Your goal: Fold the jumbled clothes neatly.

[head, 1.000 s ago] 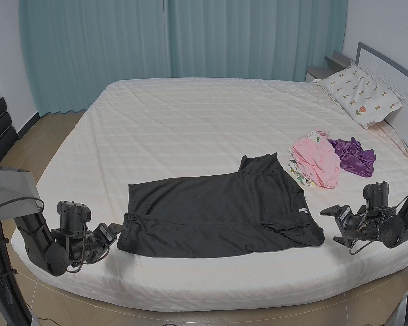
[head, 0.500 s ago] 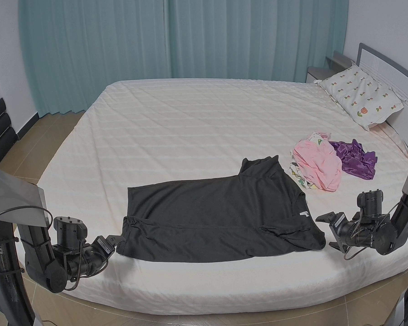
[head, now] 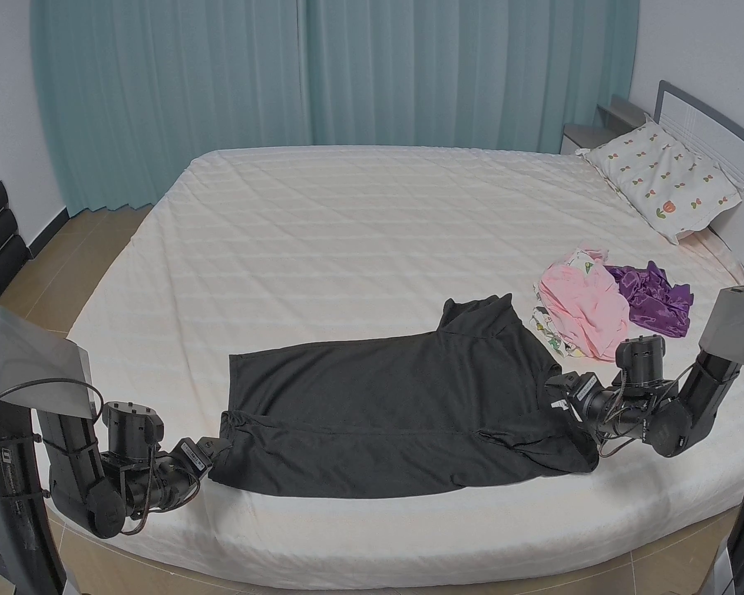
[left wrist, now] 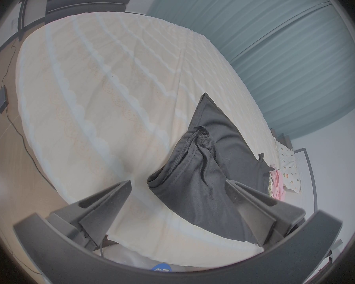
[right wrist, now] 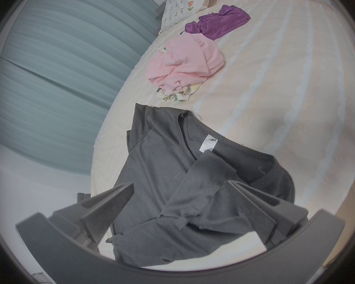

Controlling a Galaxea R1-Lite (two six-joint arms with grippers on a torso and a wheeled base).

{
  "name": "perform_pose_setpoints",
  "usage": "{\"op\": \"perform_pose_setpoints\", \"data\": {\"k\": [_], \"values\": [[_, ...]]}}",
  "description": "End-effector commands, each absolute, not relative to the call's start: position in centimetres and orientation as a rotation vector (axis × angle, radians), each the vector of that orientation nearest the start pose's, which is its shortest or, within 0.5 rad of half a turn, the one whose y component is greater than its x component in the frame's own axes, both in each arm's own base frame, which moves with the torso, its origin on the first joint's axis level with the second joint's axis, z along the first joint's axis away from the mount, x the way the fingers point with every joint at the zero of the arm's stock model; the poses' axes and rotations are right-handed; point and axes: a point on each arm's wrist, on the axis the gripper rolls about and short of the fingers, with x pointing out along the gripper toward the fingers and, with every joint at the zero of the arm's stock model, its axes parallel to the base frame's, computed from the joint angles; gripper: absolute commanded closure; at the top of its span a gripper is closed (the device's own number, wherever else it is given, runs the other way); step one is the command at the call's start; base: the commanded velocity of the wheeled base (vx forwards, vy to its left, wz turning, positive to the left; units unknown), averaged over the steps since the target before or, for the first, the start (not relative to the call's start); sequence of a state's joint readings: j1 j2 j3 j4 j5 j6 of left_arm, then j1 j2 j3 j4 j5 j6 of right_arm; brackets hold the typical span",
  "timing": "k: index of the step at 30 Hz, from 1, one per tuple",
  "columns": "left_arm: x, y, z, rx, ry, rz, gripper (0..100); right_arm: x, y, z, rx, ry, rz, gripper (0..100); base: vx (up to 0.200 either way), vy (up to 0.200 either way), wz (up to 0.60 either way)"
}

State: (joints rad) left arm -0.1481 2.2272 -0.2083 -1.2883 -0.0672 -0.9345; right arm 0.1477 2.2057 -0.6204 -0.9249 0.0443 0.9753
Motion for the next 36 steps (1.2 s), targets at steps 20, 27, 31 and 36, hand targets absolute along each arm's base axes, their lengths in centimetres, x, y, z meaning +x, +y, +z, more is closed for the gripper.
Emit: {"op": "perform_pose_setpoints", "data": {"k": [20,27,31,36], "values": [[24.7,-4.4,-2.3,-0.848,0.784,0.142,0,33.9,6.4,-3.7,0.775,0.770,-0.219,0,0.000,0.000,0.00],[24.8,-4.4,-2.3,-0.846,0.784,0.142,0,34.0,6.6,-3.8,0.773,0.769,-0.220,100,0.000,0.000,0.00],[24.8,-4.4,-2.3,-0.847,0.783,0.141,0,34.1,6.6,-3.8,0.768,0.761,-0.231,100,0.000,0.000,0.00],[24.8,-4.4,-2.3,-0.846,0.784,0.142,0,34.0,6.4,-3.4,0.773,0.750,-0.233,100,0.000,0.000,0.00]]}}
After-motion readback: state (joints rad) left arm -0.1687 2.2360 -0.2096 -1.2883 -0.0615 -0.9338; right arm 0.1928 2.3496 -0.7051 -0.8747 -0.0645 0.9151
